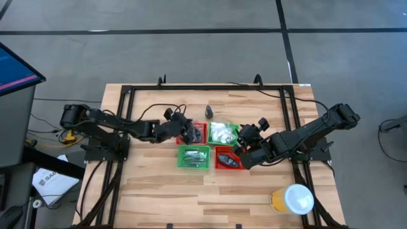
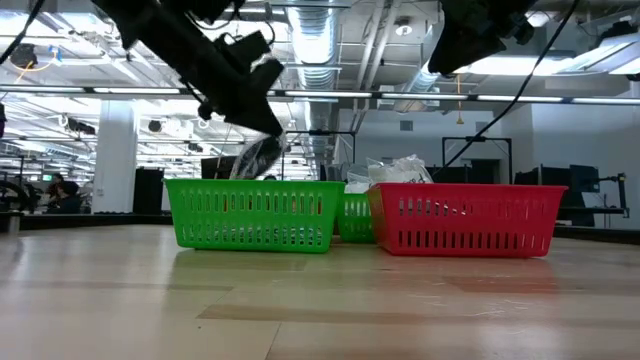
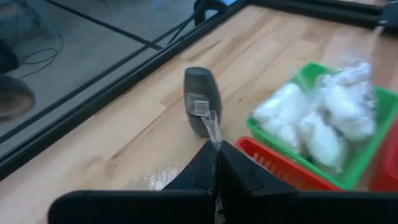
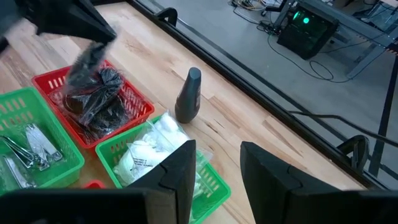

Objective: Pick & Place Travel size toiletries
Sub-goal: Put the black hairbrush into the left red basket, then put the black deodorant into the right red basket

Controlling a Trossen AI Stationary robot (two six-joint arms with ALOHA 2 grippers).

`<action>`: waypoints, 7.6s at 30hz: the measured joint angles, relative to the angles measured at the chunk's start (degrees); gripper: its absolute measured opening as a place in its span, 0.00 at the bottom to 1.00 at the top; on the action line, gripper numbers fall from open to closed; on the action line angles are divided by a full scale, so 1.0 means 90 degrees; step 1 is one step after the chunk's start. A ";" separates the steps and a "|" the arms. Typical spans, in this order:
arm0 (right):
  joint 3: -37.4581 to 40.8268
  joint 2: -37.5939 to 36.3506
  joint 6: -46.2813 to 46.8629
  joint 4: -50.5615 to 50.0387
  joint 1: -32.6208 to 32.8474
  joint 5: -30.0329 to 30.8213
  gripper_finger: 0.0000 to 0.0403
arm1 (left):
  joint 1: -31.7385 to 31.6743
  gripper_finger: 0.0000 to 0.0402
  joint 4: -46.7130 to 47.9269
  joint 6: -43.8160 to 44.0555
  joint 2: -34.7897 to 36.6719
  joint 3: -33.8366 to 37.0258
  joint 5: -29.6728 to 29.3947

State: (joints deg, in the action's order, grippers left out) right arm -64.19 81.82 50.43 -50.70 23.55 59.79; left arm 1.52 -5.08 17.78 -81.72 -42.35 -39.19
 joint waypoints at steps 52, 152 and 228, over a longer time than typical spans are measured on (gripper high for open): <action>0.0150 0.0002 -0.1683 0.2080 -0.1200 -0.0184 0.29 | -0.0039 0.37 -0.0772 0.0075 -0.0196 -0.0002 0.0592; 0.0185 0.3450 -0.3266 0.6685 -0.3830 -0.3689 0.63 | -0.0173 0.36 -0.0853 -0.0755 -0.0196 -0.0002 0.0596; 0.0185 -0.0073 -0.3936 0.3417 -0.2217 -0.3229 0.32 | -0.0143 0.36 -0.0867 -0.0731 -0.0198 -0.0002 0.0596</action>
State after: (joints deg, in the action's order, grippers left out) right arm -62.52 81.16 15.01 -19.95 3.60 30.73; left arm 0.24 -12.88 11.20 -83.50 -42.37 -33.82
